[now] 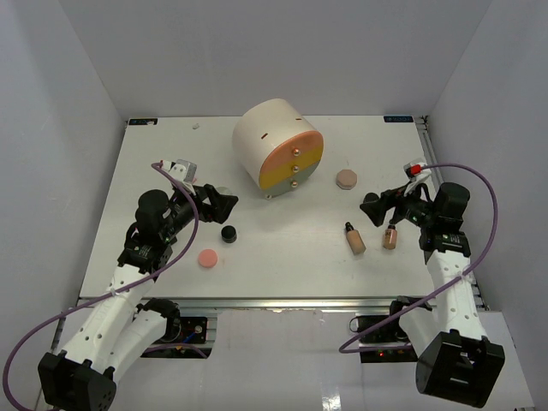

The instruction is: Organize the makeup

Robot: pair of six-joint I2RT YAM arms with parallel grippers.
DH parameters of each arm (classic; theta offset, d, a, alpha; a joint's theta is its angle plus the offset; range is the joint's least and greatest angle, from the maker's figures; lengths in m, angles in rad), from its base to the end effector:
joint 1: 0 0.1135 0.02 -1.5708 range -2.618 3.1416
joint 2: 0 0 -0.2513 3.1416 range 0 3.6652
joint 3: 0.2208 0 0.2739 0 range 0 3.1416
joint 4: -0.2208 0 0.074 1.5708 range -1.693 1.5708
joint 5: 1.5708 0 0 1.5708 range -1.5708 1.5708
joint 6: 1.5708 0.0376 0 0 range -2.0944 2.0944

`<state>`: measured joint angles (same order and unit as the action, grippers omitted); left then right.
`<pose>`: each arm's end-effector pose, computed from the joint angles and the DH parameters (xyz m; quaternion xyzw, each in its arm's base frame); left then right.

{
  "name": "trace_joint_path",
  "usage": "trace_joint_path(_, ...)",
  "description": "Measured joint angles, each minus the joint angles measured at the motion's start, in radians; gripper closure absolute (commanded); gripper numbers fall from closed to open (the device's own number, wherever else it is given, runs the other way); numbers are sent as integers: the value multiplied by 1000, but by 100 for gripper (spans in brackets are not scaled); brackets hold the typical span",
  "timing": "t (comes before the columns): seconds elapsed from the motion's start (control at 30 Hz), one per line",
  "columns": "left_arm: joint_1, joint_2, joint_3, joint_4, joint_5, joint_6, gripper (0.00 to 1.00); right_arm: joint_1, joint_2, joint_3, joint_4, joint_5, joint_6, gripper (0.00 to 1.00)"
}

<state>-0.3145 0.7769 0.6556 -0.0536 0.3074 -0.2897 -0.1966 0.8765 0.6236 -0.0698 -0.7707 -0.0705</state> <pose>0.2071 -0.0793 0.2978 0.1078 0.7559 -0.3009 0.5714 0.2294 -0.0190 0.2658 -0.1718 0.7644 0.2302 0.5773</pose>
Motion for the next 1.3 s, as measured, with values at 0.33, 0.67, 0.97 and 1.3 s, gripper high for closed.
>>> trace_joint_path(0.33, 0, 8, 1, -8, -4, 1, 2, 378, 225, 341, -219, 90, -260, 10)
trace_joint_path(0.67, 0, 36, 6, -16, -28, 4, 2, 527, 594, 698, -263, 167, -48, 19)
trace_joint_path(0.97, 0, 60, 8, -29, -46, 12, 2, 551, 817, 874, -276, 216, 183, 35)
trace_joint_path(1.3, 5, 71, 8, -32, -49, 13, 2, 584, 898, 967, -260, 247, 276, 45)
